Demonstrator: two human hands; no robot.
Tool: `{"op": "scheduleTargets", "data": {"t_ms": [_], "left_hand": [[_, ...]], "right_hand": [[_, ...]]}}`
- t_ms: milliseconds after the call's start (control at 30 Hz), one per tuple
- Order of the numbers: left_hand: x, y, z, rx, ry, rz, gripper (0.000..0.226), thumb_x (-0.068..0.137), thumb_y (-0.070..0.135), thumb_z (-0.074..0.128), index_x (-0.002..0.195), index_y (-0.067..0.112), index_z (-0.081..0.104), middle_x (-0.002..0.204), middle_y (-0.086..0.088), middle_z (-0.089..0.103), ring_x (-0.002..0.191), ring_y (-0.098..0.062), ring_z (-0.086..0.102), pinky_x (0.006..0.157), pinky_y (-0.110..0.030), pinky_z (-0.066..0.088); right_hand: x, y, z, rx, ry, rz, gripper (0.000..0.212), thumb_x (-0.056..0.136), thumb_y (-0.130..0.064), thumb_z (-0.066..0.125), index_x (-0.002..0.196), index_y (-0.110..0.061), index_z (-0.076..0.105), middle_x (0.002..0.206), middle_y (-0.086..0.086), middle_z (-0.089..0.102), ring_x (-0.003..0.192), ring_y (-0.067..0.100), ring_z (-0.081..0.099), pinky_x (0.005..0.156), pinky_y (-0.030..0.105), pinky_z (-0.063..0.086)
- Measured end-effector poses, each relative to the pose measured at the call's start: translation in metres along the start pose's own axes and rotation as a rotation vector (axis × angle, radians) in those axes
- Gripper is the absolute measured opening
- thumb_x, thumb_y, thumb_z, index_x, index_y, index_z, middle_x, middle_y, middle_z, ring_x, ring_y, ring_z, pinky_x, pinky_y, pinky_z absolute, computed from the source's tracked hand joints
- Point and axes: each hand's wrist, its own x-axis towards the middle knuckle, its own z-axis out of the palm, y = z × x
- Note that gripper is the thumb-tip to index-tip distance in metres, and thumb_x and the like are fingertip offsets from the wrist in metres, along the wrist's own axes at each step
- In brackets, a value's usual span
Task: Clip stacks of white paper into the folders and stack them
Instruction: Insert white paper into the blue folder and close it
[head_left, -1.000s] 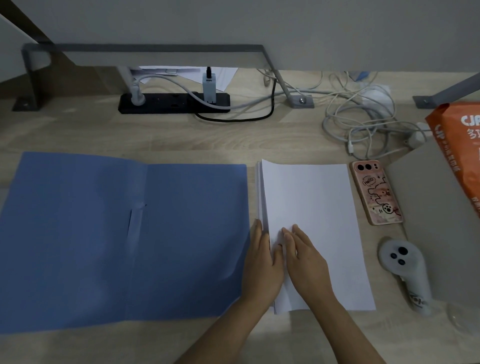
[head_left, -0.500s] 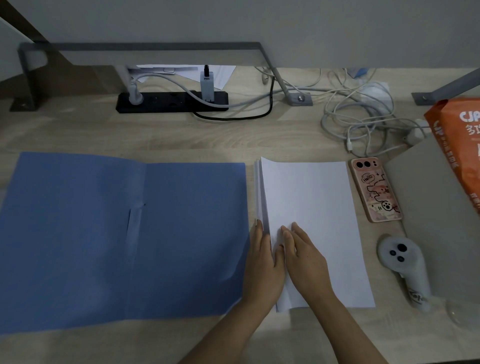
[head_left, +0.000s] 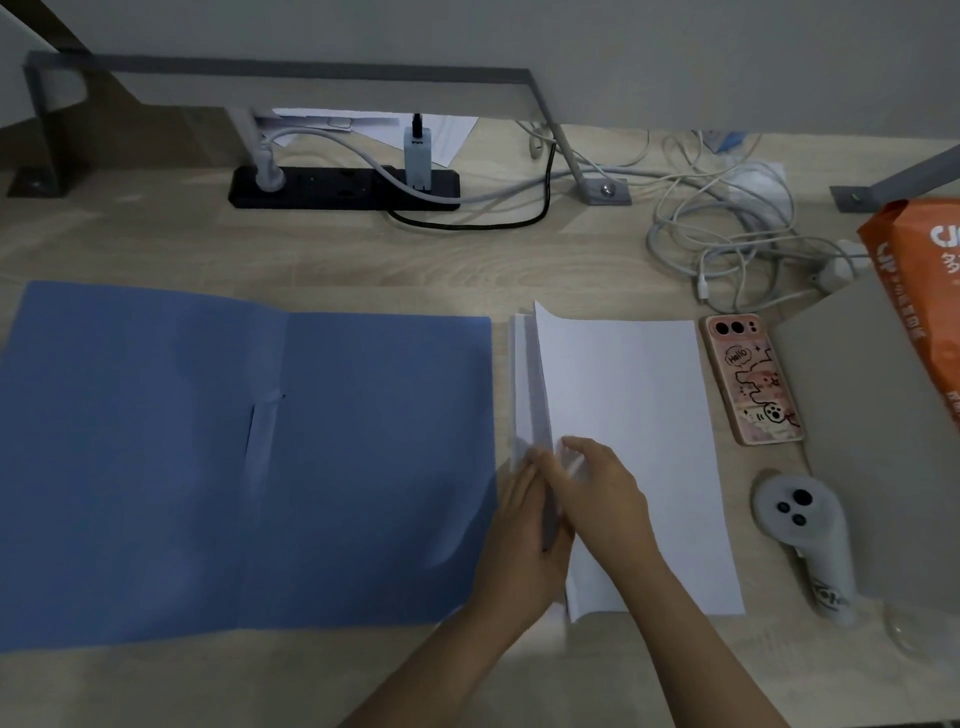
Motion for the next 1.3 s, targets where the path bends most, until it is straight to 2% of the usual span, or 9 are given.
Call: {"op": "scheduleTargets", "data": {"t_ms": [67,200,267,400,533,633,867,1067,1300], "left_hand": [[-0.004,-0.003,0.001,-0.047,-0.054,-0.001,0.06,0.092,0.02,0.05,0.144,0.02,0.021,0.153,0.008,0.02,0.141,-0.008,0.02,0.111,-0.016,0.019],[-0.007,-0.009,0.002,-0.119,0.02,0.039,0.058,0.09,0.028,0.052,0.132,0.047,0.017,0.149,0.024,0.013,0.135,0.013,0.014,0.104,-0.002,0.019],[-0.004,-0.014,0.003,-0.07,0.097,0.004,0.058,0.093,0.03,0.047,0.138,0.042,0.012,0.153,0.02,0.007,0.137,0.01,0.01,0.108,-0.007,0.016],[0.006,-0.013,0.003,-0.025,0.143,-0.11,0.061,0.097,0.03,0.039,0.147,0.028,0.003,0.155,0.015,0.002,0.134,0.005,0.015,0.096,-0.002,0.015],[0.007,-0.01,0.002,-0.003,0.098,-0.091,0.062,0.097,0.029,0.038,0.147,0.026,0.001,0.155,0.014,-0.001,0.141,-0.003,0.012,0.101,-0.006,0.012],[0.003,-0.012,0.003,0.032,0.086,-0.083,0.063,0.097,0.029,0.037,0.147,0.026,-0.001,0.155,0.014,-0.003,0.143,-0.004,0.01,0.103,-0.008,0.012],[0.005,-0.007,0.004,-0.082,0.099,-0.174,0.061,0.096,0.028,0.041,0.146,0.026,0.007,0.154,0.013,0.007,0.14,-0.005,0.017,0.099,-0.007,0.015],[0.003,-0.009,0.004,-0.125,0.101,-0.17,0.058,0.096,0.026,0.041,0.146,0.027,0.012,0.152,0.013,0.012,0.124,0.01,0.014,0.08,0.015,0.01],[0.003,-0.012,0.007,-0.163,0.106,-0.167,0.057,0.096,0.025,0.042,0.145,0.028,0.013,0.151,0.015,0.013,0.125,0.01,0.013,0.078,0.015,0.012]], "right_hand": [[0.0,0.0,0.004,-0.054,0.029,-0.025,0.048,0.089,-0.042,0.049,0.13,-0.016,0.045,0.133,0.004,0.051,0.112,0.021,0.056,0.084,0.021,0.039],[0.001,0.006,0.009,-0.036,0.098,-0.057,0.023,0.095,-0.019,0.043,0.115,-0.013,0.054,0.105,0.001,0.057,0.085,0.012,0.057,0.074,0.01,0.037],[0.003,0.012,0.009,-0.035,0.114,-0.085,0.014,0.096,-0.013,0.038,0.096,-0.013,0.053,0.088,0.0,0.055,0.072,0.011,0.053,0.059,0.008,0.037],[0.006,0.019,0.002,-0.036,0.083,-0.07,0.014,0.097,-0.017,0.035,0.088,-0.012,0.045,0.075,-0.001,0.049,0.06,0.006,0.046,0.054,0.013,0.036],[0.006,0.02,-0.002,-0.012,0.047,-0.074,0.023,0.097,-0.017,0.035,0.075,-0.018,0.042,0.065,-0.004,0.044,0.056,0.007,0.044,0.051,0.015,0.032],[0.005,0.02,0.0,-0.004,0.056,-0.084,0.031,0.097,-0.016,0.036,0.066,-0.024,0.036,0.063,-0.005,0.043,0.056,0.007,0.043,0.052,0.015,0.032],[0.005,0.02,0.001,0.023,0.063,-0.083,0.024,0.097,-0.016,0.037,0.074,-0.016,0.042,0.066,-0.005,0.045,0.059,0.007,0.045,0.054,0.015,0.037],[0.005,0.02,0.001,0.005,0.061,-0.097,0.031,0.097,-0.016,0.037,0.066,-0.024,0.037,0.064,-0.006,0.044,0.057,0.006,0.043,0.052,0.015,0.033],[0.005,0.02,0.002,0.002,0.048,-0.099,0.028,0.097,-0.016,0.036,0.07,-0.021,0.039,0.064,-0.007,0.042,0.056,0.005,0.041,0.052,0.013,0.03]]}}
